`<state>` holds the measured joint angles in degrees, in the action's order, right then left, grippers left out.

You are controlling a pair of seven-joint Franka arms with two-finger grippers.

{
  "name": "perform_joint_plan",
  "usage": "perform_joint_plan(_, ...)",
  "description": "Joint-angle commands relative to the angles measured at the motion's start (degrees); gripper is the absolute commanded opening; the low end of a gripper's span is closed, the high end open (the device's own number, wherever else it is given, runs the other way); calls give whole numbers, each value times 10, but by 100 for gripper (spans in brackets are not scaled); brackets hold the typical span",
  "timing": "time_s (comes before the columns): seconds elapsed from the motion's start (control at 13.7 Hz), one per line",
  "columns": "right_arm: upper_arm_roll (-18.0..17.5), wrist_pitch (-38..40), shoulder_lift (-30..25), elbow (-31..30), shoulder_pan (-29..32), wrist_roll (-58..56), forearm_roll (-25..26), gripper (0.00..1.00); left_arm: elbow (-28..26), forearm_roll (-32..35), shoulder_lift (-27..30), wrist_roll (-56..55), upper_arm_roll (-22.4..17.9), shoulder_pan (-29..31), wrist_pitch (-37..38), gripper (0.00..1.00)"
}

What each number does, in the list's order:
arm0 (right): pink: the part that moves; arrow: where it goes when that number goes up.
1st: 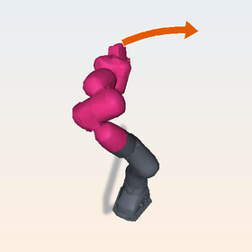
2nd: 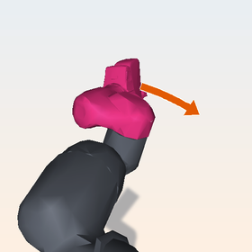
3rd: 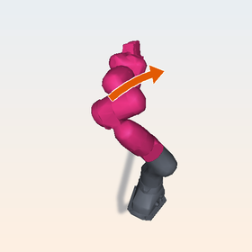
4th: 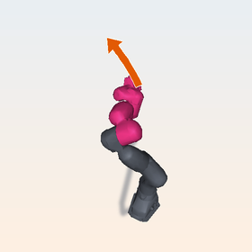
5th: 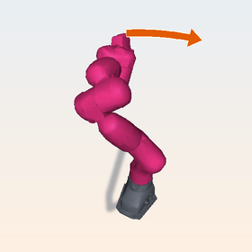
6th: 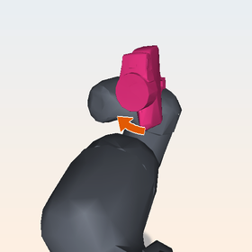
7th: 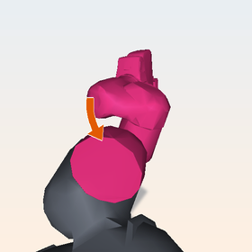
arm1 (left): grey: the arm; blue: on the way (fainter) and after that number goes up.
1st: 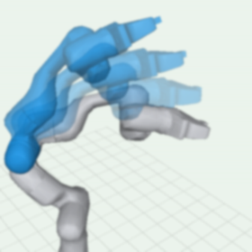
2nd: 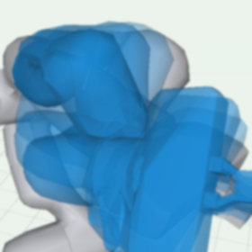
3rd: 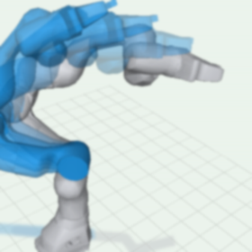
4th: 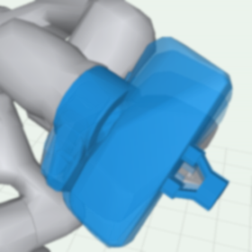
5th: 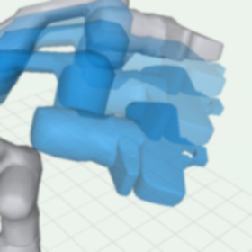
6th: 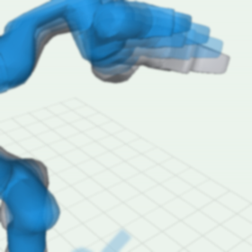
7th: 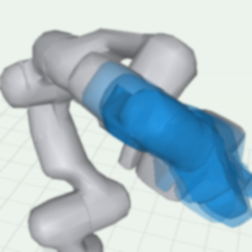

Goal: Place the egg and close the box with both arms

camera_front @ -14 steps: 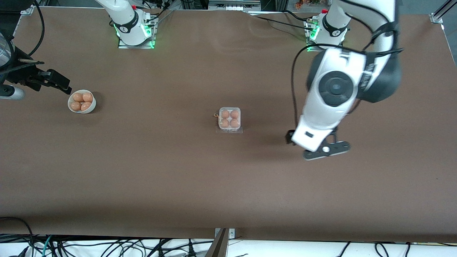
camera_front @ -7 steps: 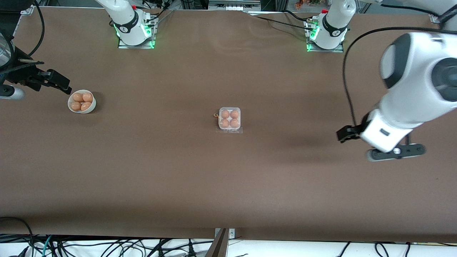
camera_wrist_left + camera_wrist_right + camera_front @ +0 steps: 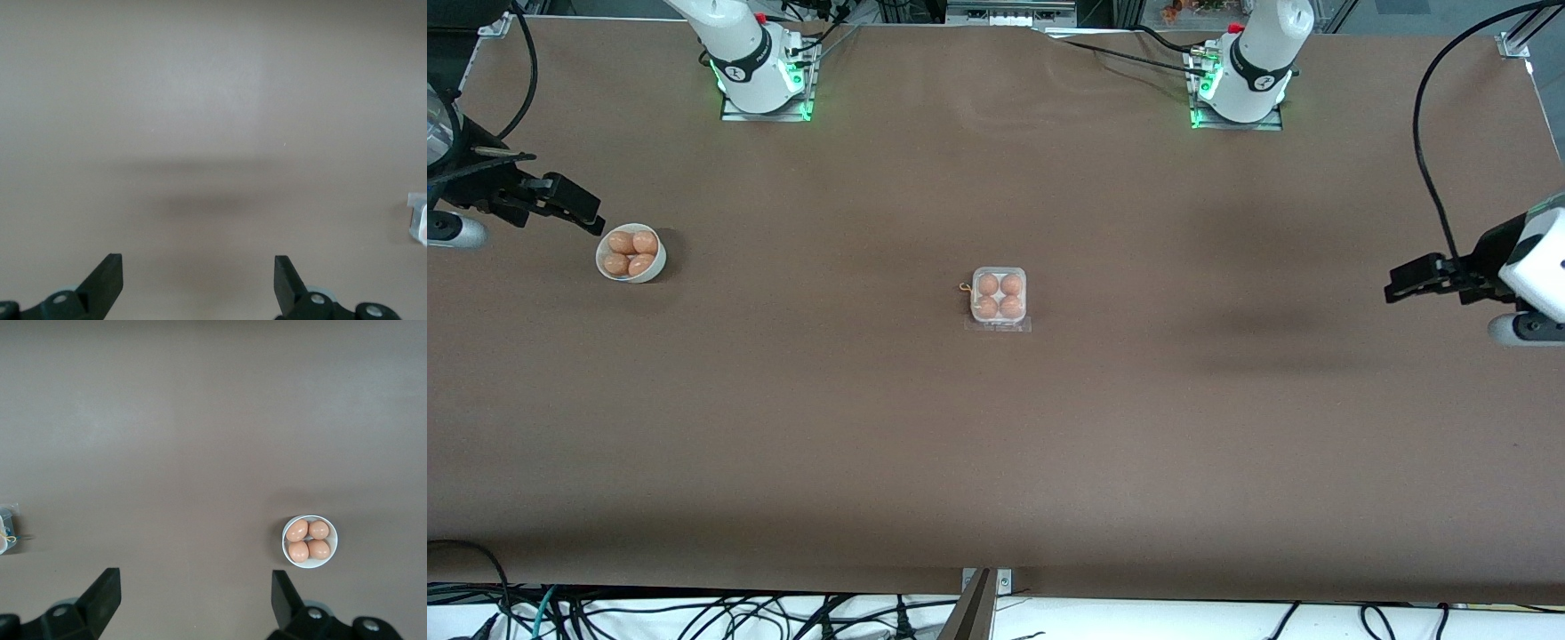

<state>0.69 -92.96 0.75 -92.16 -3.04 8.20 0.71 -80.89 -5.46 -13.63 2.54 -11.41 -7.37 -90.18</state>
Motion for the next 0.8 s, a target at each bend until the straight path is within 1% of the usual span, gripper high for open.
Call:
perform_joint_plan(0.0, 3, 0, -2, 2, 1, -9, -9, 100, -95, 14, 61, 14, 22, 10, -64, 100)
perform_joint_plan(0.29, 3, 0, -2, 2, 1, -9, -9, 100, -115, 24, 95, 9, 24, 10, -72, 100)
perform_joint_plan(0.37, 3, 1, -2, 2, 1, -9, -9, 100, -121, 50, 106, 9, 24, 3, -72, 100)
perform_joint_plan(0.44, 3, 1, -2, 2, 1, -9, -9, 100, -131, 73, 117, 9, 36, 3, -71, 100)
perform_joint_plan(0.51, 3, 1, -2, 2, 1, -9, -9, 100, -133, 76, 124, 8, 48, 8, -69, 100)
perform_joint_plan(0.73, 3, 1, -2, 2, 1, -9, -9, 100, -137, 68, 139, -12, 52, 4, -52, 100)
